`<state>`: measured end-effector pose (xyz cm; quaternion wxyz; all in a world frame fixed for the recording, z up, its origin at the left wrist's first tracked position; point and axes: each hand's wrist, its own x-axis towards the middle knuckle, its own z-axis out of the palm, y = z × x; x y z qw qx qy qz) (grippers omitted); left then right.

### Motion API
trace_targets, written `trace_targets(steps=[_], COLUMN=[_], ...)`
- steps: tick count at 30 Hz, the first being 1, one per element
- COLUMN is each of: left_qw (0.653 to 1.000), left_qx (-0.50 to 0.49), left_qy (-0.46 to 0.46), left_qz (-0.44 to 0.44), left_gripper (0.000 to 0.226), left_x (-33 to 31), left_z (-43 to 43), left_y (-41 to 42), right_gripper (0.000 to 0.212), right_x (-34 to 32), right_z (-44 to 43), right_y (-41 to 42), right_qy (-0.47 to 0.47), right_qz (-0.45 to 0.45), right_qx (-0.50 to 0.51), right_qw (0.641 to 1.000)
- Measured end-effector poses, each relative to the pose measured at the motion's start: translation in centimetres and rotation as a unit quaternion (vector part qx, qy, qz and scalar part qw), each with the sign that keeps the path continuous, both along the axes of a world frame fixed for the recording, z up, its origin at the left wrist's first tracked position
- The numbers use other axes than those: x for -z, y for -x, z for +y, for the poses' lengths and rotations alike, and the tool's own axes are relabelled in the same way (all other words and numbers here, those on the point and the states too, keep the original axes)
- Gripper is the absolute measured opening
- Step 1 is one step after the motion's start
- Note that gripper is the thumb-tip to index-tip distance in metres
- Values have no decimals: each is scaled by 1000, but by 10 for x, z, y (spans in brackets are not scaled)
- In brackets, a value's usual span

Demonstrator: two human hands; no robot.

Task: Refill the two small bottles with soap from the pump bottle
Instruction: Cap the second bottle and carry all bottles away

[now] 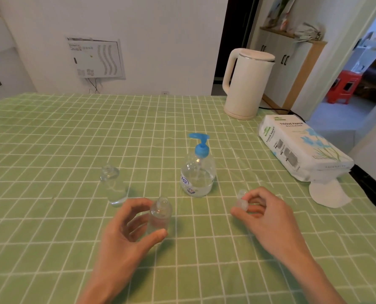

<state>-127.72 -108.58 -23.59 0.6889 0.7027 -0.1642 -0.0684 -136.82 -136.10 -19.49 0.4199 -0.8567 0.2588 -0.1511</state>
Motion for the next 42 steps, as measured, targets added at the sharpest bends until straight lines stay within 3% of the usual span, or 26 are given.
trace_targets(steps=[3,7,18,22,26,31,33,36,37,40,42], left_qw=[1000,997,986,984,982,982,983,985,985,986,986], left_qx=[17,38,53,51,47,54,54,50,50,50,47], left_qy=[-16,-46,-108,-119,-128,-127,-119,-110,-109,-107,-109], left_qz=[-17,-40,-113,-126,-134,-131,-126,-126,-126,-121,-119], left_gripper=[49,54,53,53,52,56,55,53,52,52,52], left_x=[-7,-11,-17,-19,-20,-20,-20,-21,-21,-20,-19], left_z=[-3,-4,7,8,9,12,12,12,11,11,12], left_y=[6,11,17,19,20,21,20,20,20,20,19], right_gripper=[30,34,30,18,19,66,57,23,22,46,44], right_x=[-21,-45,-57,-63,-64,-64,-65,-63,-62,-62,-61], right_z=[23,51,65,67,66,66,65,65,66,65,66], right_y=[3,2,-4,-5,-7,-5,-2,0,0,2,3], right_qy=[-40,-41,64,132,158,167,156,166,170,153,144], right_qz=[-32,-70,-74,-64,-41,0,8,-3,0,-8,-23], right_qx=[-94,-184,-270,-333,-330,-325,-341,-327,-314,-306,-316], right_qw=[994,980,958,932,930,931,927,930,934,940,938])
